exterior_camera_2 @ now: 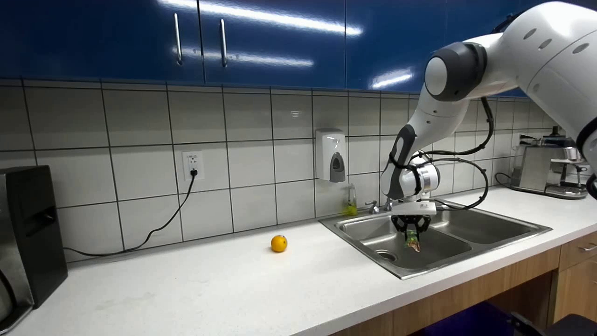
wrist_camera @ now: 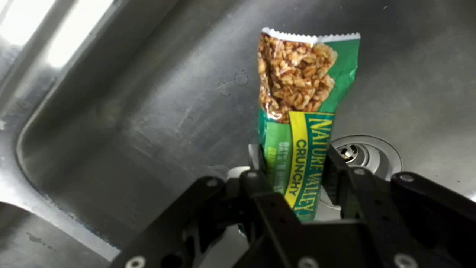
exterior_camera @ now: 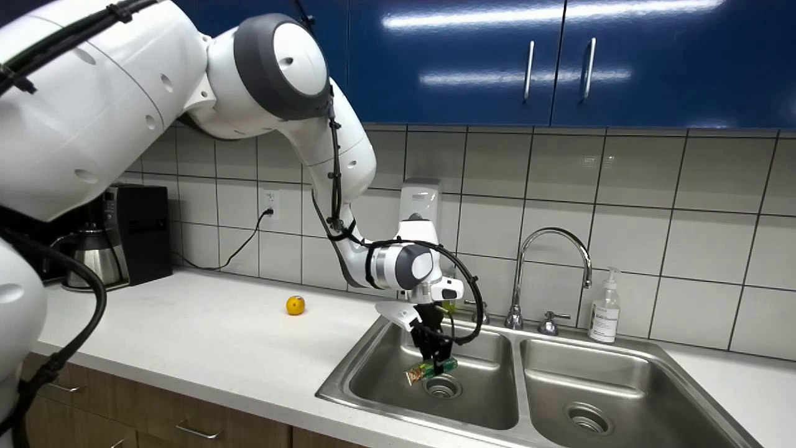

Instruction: Put the green packet in the sink.

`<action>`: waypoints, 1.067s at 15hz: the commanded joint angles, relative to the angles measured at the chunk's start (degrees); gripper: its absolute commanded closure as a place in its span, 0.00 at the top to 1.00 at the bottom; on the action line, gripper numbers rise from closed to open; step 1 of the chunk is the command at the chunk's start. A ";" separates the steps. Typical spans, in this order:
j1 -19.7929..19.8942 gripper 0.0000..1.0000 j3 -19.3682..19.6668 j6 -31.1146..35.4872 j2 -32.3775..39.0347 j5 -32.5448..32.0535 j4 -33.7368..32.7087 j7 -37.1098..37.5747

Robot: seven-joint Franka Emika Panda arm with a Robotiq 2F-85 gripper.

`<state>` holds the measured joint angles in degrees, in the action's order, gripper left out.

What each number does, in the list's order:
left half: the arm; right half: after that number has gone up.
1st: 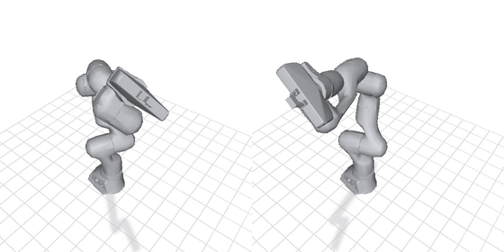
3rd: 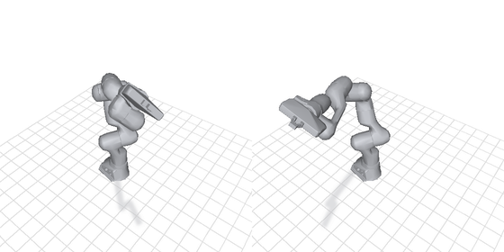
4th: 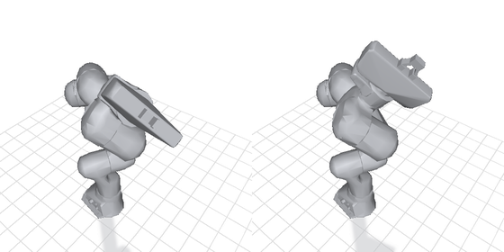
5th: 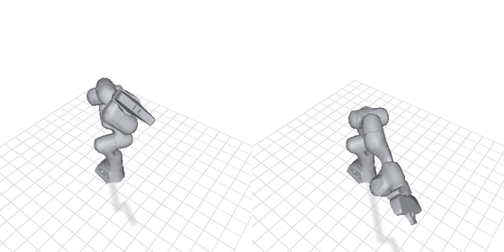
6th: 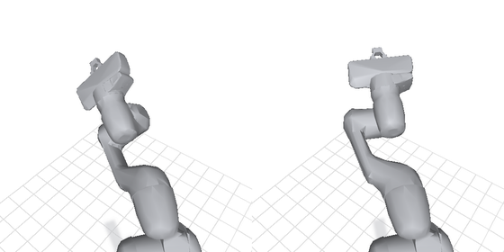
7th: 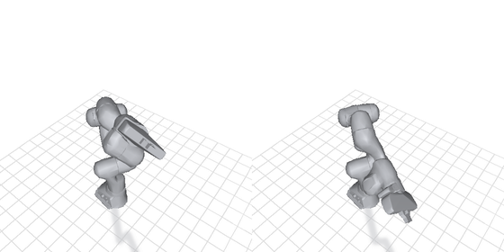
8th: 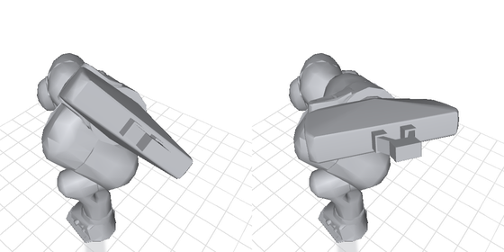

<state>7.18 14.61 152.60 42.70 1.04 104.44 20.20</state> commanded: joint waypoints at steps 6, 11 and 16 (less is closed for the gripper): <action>3.63 0.15 -2.07 -3.33 12.86 3.09 -14.95 -2.55; 3.99 0.15 -1.92 -5.67 18.03 3.08 -20.58 -2.41; 4.23 0.15 -1.78 -8.26 21.31 2.87 -25.33 -2.33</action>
<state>9.87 13.80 147.72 61.90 3.01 83.91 19.76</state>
